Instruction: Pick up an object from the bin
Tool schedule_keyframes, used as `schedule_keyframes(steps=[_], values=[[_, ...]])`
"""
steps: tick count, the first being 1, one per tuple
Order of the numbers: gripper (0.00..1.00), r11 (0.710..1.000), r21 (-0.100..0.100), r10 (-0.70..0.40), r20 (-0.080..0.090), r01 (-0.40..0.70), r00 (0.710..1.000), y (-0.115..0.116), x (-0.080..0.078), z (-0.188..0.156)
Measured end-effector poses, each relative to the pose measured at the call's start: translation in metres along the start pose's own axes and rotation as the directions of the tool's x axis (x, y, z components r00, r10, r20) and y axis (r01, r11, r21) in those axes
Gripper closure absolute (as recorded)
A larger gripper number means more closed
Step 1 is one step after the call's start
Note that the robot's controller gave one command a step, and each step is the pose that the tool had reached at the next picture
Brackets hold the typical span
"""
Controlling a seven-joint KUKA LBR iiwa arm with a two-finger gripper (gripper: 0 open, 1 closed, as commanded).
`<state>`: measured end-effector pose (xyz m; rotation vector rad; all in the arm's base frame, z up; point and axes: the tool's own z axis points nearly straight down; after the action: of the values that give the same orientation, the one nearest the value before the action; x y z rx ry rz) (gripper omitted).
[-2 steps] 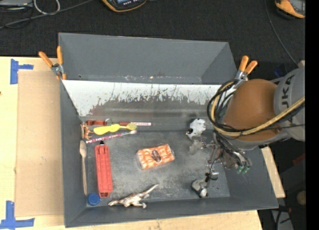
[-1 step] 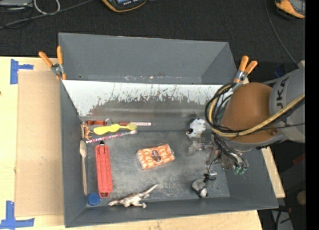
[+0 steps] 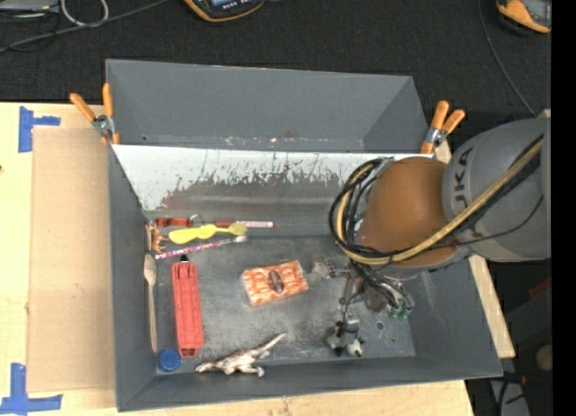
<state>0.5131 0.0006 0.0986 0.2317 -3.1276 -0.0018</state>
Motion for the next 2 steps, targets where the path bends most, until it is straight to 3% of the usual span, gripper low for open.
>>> schedule_keyframes(steps=[1, 2], values=[[0.0, 0.999, 0.002, 0.037, 0.001, -0.037, 0.999, 0.03, -0.006, 0.014], [0.0, 0.999, 0.001, -0.039, 0.001, 0.039, 0.999, 0.049, -0.079, -0.001]])
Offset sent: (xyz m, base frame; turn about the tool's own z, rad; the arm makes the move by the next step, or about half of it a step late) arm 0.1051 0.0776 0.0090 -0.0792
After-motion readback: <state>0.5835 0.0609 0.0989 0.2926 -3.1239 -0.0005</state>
